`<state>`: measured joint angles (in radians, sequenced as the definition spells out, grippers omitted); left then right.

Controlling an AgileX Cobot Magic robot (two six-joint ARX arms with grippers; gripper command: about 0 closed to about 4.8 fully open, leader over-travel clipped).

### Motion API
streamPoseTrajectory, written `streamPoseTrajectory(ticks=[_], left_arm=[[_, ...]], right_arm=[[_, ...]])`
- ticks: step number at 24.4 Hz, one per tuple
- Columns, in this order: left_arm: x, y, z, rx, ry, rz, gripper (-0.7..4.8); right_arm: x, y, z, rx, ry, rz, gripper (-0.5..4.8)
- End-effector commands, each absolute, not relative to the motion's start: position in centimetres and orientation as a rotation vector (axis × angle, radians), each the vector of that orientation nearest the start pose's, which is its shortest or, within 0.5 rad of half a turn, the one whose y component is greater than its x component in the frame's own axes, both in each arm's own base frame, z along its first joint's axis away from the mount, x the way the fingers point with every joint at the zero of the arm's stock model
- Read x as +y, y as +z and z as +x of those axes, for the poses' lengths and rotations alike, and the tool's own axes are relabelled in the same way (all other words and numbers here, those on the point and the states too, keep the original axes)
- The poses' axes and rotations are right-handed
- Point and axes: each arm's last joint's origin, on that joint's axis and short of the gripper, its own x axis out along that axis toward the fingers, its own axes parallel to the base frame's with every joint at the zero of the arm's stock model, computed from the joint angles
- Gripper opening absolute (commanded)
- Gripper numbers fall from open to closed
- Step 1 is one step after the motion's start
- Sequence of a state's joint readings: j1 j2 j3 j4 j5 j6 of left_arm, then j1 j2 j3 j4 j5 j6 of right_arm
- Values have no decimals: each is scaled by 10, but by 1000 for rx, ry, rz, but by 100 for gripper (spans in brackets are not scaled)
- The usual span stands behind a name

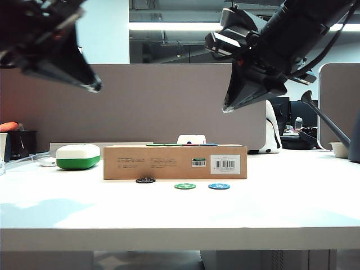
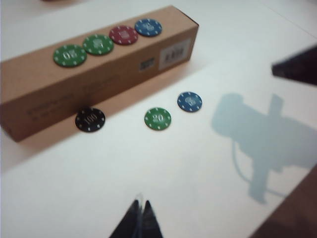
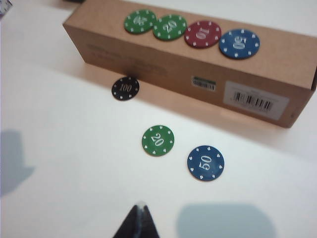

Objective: Push the chip, whose value equals the sum of all the chip values on the rectangular box, forward next to the box.

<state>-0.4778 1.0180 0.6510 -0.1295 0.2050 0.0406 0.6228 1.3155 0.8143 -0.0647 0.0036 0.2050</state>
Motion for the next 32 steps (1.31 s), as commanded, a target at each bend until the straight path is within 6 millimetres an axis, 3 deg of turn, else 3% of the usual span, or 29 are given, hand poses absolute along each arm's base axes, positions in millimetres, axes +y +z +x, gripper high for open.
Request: streamPoseTrajectory(ticks=[1, 11, 20, 25, 32], left_arm=[[-88, 240, 164, 436, -666, 100, -5], [-24, 202, 117, 253, -376, 35, -5], [-19, 179, 90, 35, -356, 42, -5], [-16, 166, 93, 73, -327, 39, -5], [4, 157, 96, 105, -60, 32, -5]], right_arm=[[163, 248, 228, 559, 551, 37, -5], [164, 248, 228, 553, 554, 41, -5], [165, 252, 229, 532, 576, 53, -5], [169, 260, 231, 446, 617, 85, -5], [170, 263, 231, 413, 627, 95, -5]])
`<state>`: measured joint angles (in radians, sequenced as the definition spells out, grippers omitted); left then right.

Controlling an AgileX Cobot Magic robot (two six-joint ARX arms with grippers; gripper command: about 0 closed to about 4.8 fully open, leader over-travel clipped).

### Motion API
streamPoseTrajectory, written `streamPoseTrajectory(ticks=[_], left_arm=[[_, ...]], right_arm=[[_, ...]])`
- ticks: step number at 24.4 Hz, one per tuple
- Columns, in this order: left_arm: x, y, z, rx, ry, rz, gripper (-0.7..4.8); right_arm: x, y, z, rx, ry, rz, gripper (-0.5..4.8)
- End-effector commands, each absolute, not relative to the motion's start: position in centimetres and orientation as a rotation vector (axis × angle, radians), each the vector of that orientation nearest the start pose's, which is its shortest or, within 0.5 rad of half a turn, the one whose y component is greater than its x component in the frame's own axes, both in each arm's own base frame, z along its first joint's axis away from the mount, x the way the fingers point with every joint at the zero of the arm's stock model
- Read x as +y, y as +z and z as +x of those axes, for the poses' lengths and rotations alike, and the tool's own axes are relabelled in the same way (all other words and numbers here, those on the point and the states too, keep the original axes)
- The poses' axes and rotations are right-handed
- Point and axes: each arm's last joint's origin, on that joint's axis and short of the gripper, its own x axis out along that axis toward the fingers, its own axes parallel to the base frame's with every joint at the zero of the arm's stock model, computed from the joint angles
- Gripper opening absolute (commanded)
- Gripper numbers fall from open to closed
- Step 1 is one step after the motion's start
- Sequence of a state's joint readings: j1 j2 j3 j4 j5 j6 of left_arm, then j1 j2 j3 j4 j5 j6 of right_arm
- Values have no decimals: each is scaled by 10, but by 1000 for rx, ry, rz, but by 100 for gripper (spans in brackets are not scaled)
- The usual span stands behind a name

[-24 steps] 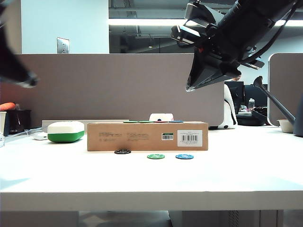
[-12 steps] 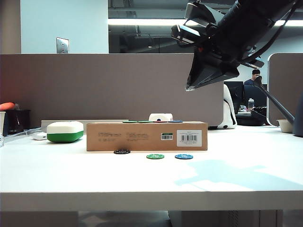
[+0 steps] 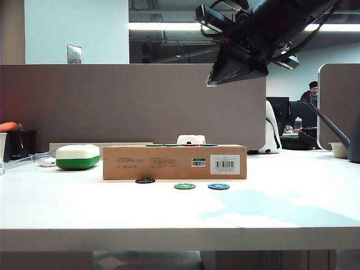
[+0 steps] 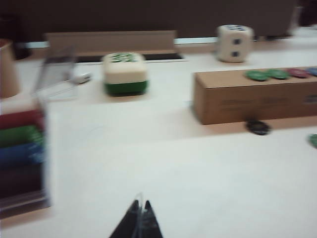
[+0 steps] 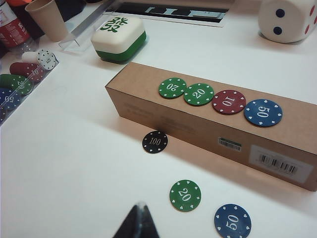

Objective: Push the chip, whose value equals the sum of all the chip values on the rectangular box, forward next to the box.

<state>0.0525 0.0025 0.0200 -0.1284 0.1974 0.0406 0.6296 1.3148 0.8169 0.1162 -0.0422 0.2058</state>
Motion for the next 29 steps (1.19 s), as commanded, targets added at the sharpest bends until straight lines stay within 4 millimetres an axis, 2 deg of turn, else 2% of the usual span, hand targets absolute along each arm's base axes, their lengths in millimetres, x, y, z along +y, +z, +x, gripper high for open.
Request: streamPoseTrajectory(ticks=[1, 3, 10, 22, 29], left_arm=[[7, 154, 96, 113, 3, 33, -5], [8, 154, 96, 117, 54, 37, -5], [8, 154, 96, 118, 47, 36, -5], [-7, 156, 97, 93, -120, 44, -5], [-6, 156, 97, 95, -67, 48, -5]], right_arm=[[170, 263, 231, 413, 628, 95, -5], [170, 263, 231, 413, 627, 95, -5], [170, 263, 231, 414, 628, 95, -5], [171, 262, 231, 419, 632, 94, -5], [173, 262, 229, 429, 663, 93, -5]])
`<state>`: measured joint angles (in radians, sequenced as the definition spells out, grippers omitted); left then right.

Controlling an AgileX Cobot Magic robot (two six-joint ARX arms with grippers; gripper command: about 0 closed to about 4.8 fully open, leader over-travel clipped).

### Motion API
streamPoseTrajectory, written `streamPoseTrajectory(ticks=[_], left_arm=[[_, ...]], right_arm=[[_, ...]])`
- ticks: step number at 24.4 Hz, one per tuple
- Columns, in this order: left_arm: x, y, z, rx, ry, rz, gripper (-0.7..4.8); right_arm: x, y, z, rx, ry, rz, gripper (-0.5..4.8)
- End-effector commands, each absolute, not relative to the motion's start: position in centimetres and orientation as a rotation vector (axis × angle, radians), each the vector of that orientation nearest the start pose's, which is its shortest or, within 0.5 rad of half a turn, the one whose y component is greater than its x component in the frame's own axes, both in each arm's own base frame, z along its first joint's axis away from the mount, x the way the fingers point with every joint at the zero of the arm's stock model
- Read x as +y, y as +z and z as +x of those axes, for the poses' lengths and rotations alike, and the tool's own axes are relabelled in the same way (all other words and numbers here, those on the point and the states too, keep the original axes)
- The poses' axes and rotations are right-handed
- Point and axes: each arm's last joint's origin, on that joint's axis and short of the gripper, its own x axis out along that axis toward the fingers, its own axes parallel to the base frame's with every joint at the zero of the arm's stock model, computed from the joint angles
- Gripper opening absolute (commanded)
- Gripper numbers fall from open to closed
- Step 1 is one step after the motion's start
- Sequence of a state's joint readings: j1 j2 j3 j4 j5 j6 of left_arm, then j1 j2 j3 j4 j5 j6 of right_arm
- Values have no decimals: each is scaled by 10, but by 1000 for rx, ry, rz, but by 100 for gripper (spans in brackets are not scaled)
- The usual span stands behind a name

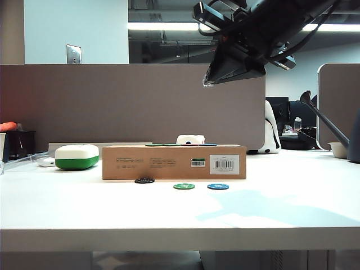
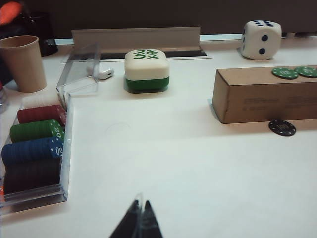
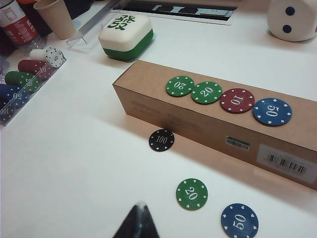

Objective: Push the chip, whose value equals the sum of all the chip values on the rectangular box, forward next to the box.

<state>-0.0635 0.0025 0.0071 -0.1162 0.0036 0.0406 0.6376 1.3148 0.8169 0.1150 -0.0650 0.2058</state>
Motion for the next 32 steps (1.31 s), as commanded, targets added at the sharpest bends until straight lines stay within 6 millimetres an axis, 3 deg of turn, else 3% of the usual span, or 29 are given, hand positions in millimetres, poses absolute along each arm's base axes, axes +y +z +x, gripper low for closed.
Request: streamPoseTrajectory(ticks=[1, 32], left_arm=[[-6, 156, 97, 93, -67, 48, -5], [-4, 157, 97, 90, -42, 46, -5]], right_arm=[[173, 262, 229, 429, 663, 93, -5], [158, 257, 237, 447, 466, 54, -5]])
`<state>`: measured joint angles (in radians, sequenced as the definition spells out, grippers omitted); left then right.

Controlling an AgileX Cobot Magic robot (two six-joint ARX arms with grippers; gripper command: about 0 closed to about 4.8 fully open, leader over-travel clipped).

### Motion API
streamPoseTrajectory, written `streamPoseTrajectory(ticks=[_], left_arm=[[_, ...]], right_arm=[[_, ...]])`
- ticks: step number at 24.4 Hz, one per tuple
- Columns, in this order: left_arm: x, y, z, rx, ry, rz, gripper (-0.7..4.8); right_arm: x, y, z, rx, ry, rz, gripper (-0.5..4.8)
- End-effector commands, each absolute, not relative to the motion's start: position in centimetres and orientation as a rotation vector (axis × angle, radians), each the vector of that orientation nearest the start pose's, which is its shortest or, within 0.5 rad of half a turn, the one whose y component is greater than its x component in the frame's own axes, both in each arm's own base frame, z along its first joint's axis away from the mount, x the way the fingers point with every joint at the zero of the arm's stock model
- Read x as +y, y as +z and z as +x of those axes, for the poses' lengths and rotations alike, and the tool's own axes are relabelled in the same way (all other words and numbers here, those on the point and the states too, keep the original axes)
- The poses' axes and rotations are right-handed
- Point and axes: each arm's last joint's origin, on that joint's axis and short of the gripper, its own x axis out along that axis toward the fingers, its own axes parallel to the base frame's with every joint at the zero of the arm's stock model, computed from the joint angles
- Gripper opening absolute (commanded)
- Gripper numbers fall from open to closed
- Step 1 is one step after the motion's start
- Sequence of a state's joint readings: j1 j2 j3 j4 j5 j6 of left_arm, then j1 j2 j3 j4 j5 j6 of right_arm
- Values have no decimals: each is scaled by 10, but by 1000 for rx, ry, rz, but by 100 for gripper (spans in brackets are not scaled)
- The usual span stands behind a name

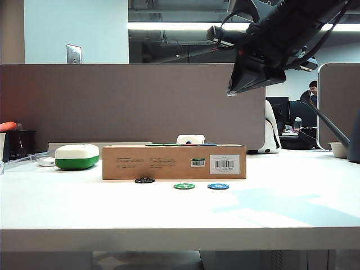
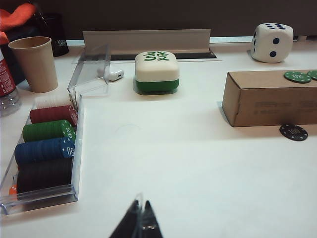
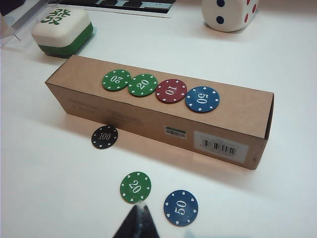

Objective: Push the chip, whose value equals the sum of all the chip values on the rectangular box, forward next to the box.

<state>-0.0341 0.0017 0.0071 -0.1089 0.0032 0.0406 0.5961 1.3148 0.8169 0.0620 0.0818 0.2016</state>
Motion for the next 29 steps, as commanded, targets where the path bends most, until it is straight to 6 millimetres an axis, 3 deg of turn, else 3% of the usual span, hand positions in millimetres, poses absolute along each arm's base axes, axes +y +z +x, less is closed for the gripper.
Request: streamPoseTrajectory(ticks=[1, 15, 21, 24, 26, 29], left_arm=[[-4, 157, 97, 90, -42, 46, -5], [-4, 157, 97, 90, -42, 46, -5], [-4, 157, 97, 90, -42, 46, -5], [-4, 157, 97, 90, -42, 46, -5], [-4, 157, 97, 90, -42, 46, -5], [-4, 157, 97, 90, -42, 46, -5]], right_arm=[[158, 257, 237, 447, 466, 54, -5], [157, 259, 236, 442, 472, 58, -5], [150, 269, 228, 360, 473, -127, -5], [144, 271, 220, 310, 476, -116, -5], [140, 268, 214, 267, 478, -106, -5], [124, 236, 192, 144, 457, -152, -5]])
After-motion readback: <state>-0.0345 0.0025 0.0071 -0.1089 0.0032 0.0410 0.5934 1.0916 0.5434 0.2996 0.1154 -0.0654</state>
